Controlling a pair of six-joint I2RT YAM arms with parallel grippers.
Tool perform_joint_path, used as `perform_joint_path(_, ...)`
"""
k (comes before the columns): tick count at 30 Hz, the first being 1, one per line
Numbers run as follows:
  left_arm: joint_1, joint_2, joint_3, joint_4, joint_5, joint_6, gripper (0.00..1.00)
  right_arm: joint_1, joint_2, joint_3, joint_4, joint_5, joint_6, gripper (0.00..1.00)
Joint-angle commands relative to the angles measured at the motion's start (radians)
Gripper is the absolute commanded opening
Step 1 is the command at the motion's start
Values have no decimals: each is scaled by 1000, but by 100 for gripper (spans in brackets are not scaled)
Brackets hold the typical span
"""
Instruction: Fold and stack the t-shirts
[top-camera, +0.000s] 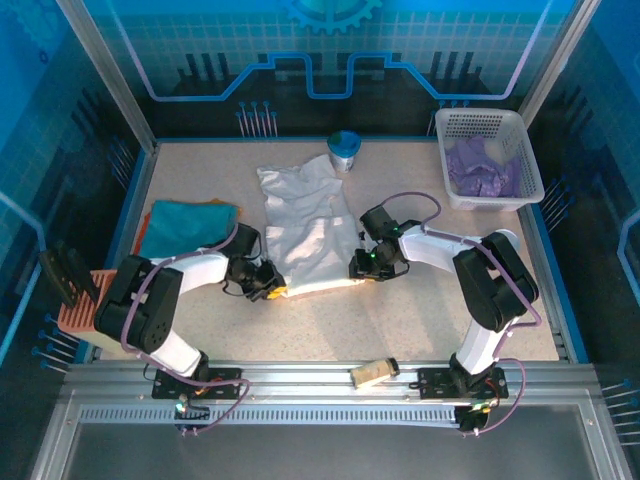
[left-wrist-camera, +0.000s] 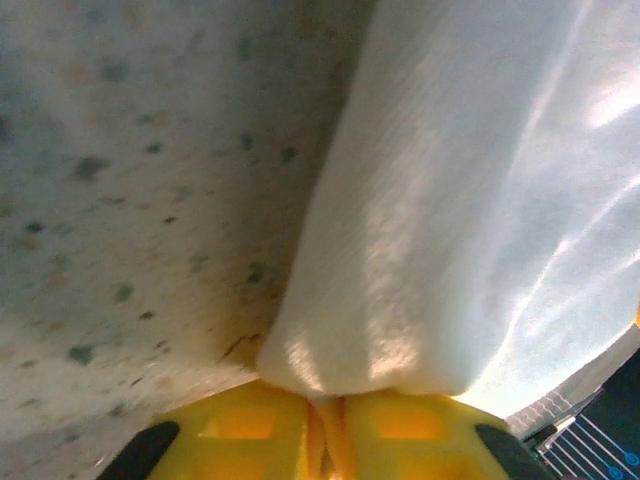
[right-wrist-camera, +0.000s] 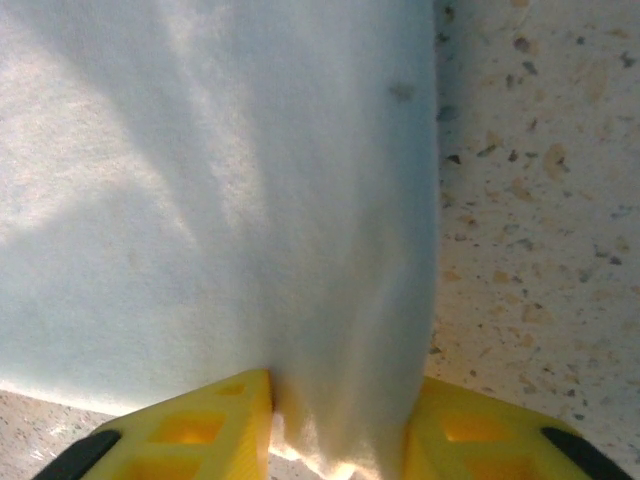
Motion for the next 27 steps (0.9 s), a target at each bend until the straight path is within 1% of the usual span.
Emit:
perform_joint_path(1, -17, 38, 25, 166, -43, 46, 7, 12, 9, 4, -10, -5, 3, 26)
perform_joint_path(4, -17, 26, 22, 140, -47, 62, 2, 3, -7, -10, -4, -13, 8, 15)
perform_joint_path(6, -17, 13, 20, 113, -47, 74, 0, -9, -23, -25, 3, -40, 12, 10)
perform_joint_path(9, -19, -24, 7, 71, -44, 88, 0, -26, -56, -44, -2, -81, 14, 1)
perform_joint_path(10, -22, -42, -1, 56, -44, 91, 0, -28, -70, -49, -15, -85, 11, 0)
perform_joint_path(14, -50, -111, -36, 1, -53, 87, 0, -28, -135, -71, -71, -89, -7, 0)
perform_joint_path(19, -130, -226, -87, -75, -72, 36, 0, -25, -263, -157, -109, -104, 5, 0)
perform_joint_path(24, -230, -416, -165, -151, -124, -67, 0, 8, -419, -263, -151, -107, 48, 0)
perform_joint_path(27, -273, -537, -208, -200, -149, -129, 0, 35, -511, -309, -206, -94, 73, 0)
